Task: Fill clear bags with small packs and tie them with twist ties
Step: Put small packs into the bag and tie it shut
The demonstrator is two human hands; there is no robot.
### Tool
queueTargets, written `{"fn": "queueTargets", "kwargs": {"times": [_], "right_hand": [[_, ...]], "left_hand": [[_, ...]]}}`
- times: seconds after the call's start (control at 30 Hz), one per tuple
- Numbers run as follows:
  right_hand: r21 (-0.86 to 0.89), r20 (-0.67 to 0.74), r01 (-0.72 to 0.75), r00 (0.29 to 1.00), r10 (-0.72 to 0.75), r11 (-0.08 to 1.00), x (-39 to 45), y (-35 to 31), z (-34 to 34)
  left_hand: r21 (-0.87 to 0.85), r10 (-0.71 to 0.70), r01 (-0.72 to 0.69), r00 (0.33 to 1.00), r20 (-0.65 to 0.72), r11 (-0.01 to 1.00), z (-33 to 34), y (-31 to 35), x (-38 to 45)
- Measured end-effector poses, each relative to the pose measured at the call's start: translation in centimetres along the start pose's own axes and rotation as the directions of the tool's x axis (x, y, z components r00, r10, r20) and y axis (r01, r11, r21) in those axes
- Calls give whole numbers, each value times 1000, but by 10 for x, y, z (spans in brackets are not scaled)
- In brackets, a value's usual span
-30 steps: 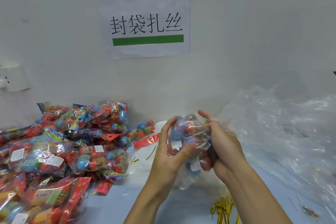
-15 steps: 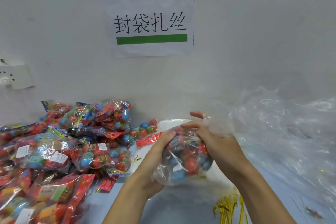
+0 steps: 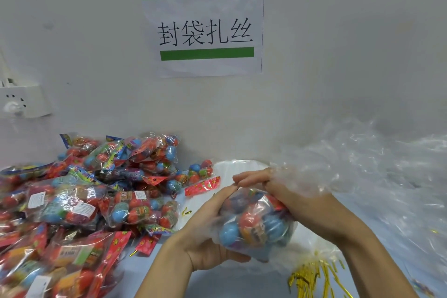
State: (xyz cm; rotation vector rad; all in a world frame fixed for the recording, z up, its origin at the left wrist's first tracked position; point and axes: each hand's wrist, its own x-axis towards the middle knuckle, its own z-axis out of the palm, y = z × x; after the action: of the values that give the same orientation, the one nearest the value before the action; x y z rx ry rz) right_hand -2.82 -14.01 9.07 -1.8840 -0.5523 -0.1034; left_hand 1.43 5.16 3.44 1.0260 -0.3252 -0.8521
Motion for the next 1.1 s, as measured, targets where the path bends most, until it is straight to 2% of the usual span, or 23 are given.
{"fn": "queueTargets", "kwargs": {"times": [0.1,0.2,0.3,0.33,0.4,0.47,0.53,0.63,0.7,0.8,0.9,1.0,1.1], "right_hand": [[143,-157,-118,978,140,983,6,4,2],[404,-384,-153,867,319,902,16,7,4],[571,-521,-116,714,468,813,21,12,1],[616,-538,-100,671,510,782,21,13,1],[697,-534,-68,615,580,714,22,16,3],[747,-508,-52,598,620,663,24,16,9],[760,-486,-62,607,629,647,27,13,18],[761,-454,-88,634,626,643,32,8,33],[723,-463,-124,644,609,680,33,7,38],[618,-545,-114,650,529,778,33,8,43],[452,-609,-95,694,384,887,30,8,46],[353,-604,-57,748,274,934,27,9,48],[275,-615,-15,766,188,961,26,16,50]], "left_hand": [[11,5,-6,1000,25,1000,-1,-1,1],[165,33,-12,991,-128,986,-7,-5,10],[356,221,-96,918,-329,930,-2,-9,21],[388,299,-156,892,-340,908,0,-10,24],[437,416,-274,868,-272,857,5,-13,27],[507,487,-340,852,-189,792,12,-16,30],[579,591,-419,794,-140,700,18,-20,34],[572,709,-510,678,-192,643,21,-18,35],[566,731,-524,643,-227,636,18,-15,32],[494,648,-460,688,-327,737,18,-11,30],[346,495,-370,763,-416,862,19,-6,27],[206,280,-218,895,-347,954,19,0,21],[172,192,-143,929,-315,975,17,0,20]]}}
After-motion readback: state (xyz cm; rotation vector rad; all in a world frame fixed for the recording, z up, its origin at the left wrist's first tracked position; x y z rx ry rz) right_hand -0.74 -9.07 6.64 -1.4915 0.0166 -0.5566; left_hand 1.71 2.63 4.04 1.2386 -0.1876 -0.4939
